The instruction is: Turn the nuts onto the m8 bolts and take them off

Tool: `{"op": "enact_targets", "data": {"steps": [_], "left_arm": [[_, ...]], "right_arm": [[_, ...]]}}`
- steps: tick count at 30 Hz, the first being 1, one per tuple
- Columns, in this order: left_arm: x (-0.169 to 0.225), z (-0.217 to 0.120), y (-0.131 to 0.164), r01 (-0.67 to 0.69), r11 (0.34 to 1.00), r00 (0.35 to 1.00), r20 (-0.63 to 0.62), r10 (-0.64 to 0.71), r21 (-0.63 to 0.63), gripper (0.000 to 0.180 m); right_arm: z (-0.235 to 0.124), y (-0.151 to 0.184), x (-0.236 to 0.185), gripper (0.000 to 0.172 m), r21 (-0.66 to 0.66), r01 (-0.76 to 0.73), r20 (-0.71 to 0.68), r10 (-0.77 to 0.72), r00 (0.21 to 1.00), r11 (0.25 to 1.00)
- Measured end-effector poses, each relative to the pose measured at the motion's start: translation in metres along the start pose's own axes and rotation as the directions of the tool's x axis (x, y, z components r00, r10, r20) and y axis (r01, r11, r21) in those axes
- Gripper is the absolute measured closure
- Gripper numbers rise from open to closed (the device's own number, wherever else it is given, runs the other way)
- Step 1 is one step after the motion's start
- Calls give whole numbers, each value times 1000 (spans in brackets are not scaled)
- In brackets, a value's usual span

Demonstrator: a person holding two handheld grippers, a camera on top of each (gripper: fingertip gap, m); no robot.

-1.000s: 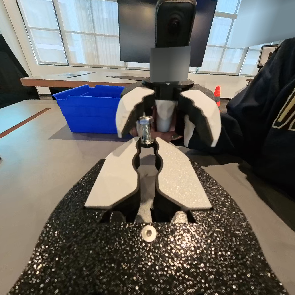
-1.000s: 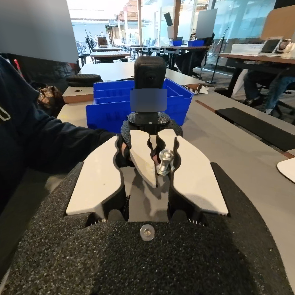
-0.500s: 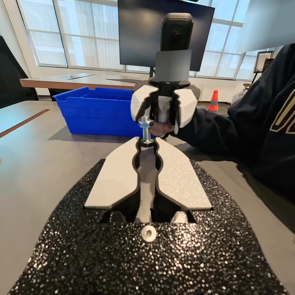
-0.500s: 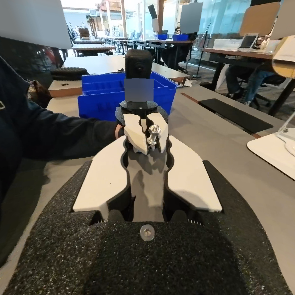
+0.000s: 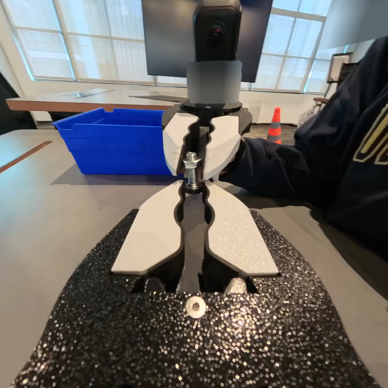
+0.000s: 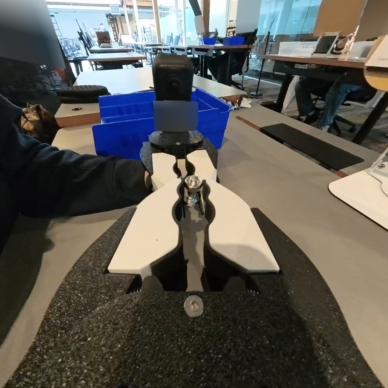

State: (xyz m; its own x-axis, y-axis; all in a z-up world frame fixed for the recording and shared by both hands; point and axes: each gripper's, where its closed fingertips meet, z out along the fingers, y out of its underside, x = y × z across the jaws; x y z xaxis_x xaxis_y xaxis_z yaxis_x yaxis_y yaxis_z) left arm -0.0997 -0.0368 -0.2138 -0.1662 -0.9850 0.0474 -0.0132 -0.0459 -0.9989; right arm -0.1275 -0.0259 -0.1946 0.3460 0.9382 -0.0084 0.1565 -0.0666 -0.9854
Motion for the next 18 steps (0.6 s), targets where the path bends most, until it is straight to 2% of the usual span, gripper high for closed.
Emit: {"op": "enact_targets", "data": {"steps": [2,3,6,7,10,12,14,16,18], "left_arm": [[1,2,-3,-10,1000,1000,8,10,28,166],[3,3,-5,-6,999,1000,0,7,39,155],[-7,7,-9,73,995,997,35,-76,67,88],[-10,5,-10,89,993,995,45,-93,82,83],[-14,-1,-16,102,985,992,60,-111,137,82],[-16,-2,-16,108,983,990,70,-120,147,82],[-16,-2,-15,109,984,990,72,-120,143,83],[-17,-1,-14,111,984,990,75,-122,136,86],[-16,-1,-14,110,985,990,73,-121,132,88]], "right_arm": [[-2,-3,-1,156,13,0,5,-1,1000,1000],[-3,-4,0,156,16,1,-3,0,1000,1000],[-8,-9,4,156,17,31,-42,-30,999,999],[-15,-15,5,156,21,43,-69,-41,997,999],[-51,-38,14,156,-11,103,-220,-103,970,995],[-90,-47,28,156,-92,135,-358,-160,920,986],[-132,-47,42,156,-180,101,-467,-176,867,978],[-172,-33,59,156,-284,18,-554,-180,813,959],[-203,1,74,156,-419,-136,-581,-149,800,898]]}}
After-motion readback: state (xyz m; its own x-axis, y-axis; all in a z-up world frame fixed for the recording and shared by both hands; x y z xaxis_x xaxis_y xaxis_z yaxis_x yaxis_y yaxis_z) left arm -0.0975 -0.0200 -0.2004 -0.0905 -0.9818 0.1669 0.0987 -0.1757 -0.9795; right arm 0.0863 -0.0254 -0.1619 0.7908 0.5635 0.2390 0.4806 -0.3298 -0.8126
